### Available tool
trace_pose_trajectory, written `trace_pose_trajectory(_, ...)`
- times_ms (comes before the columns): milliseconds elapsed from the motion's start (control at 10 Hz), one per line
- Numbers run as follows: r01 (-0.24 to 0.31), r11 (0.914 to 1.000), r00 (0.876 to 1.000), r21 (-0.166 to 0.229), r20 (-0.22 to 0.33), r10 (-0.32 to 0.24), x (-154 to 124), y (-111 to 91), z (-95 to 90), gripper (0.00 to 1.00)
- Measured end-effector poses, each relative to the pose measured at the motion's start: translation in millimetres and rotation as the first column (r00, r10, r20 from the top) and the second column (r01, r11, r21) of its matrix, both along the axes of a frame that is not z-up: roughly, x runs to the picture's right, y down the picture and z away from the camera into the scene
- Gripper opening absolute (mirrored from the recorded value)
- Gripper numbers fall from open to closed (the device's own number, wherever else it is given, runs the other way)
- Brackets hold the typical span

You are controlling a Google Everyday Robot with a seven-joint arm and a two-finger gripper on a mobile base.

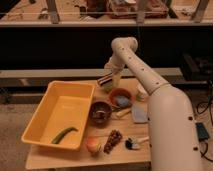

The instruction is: Place fork in tray

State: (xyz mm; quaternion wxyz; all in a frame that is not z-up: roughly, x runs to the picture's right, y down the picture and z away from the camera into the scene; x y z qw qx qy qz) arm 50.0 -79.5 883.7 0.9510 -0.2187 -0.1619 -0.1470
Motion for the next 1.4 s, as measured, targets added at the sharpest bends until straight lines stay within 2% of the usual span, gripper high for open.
trace_pose_trajectory(200,0.020,0.9994,1.000,0.027,0.018,-0.020,7,23,-37.7,0.80)
trace_pose_trajectory(400,0.035,0.9967,0.997,0.073,0.063,-0.040,14,48,-71.2,0.80)
trace_pose_trajectory(600,0.036,0.9826,0.976,0.182,0.207,-0.074,32,70,-105.4,0.80)
trace_pose_trajectory(800,0.024,0.9657,0.953,0.259,0.284,-0.100,38,77,-127.6,0.80)
trace_pose_trajectory(900,0.020,0.9608,0.949,0.276,0.297,-0.106,41,78,-133.0,0.80)
trace_pose_trajectory(1100,0.023,0.9608,0.948,0.276,0.300,-0.109,38,77,-131.6,0.80)
trace_pose_trajectory(1200,0.046,0.9635,0.948,0.264,0.293,-0.125,36,78,-124.8,0.80)
trace_pose_trajectory(1400,0.131,0.9631,0.941,0.235,0.276,-0.195,37,96,-108.5,0.80)
